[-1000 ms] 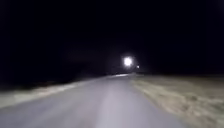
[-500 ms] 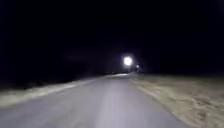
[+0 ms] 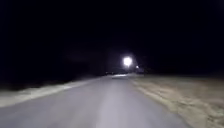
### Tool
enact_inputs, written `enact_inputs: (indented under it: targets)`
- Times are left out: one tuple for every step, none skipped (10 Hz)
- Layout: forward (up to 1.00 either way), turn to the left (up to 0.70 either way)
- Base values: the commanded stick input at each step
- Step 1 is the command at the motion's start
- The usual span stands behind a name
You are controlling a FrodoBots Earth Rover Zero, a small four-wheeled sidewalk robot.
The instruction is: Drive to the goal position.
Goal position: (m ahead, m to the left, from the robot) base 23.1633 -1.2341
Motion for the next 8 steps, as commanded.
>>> enact_inputs:
  targets:
    - [0.85, 0.00]
    - [0.85, 0.00]
    - [0.85, 0.00]
    - [0.85, 0.00]
    - [0.85, 0.00]
    - [0.85, 0.00]
    - [0.85, 0.00]
    - [0.85, 0.00]
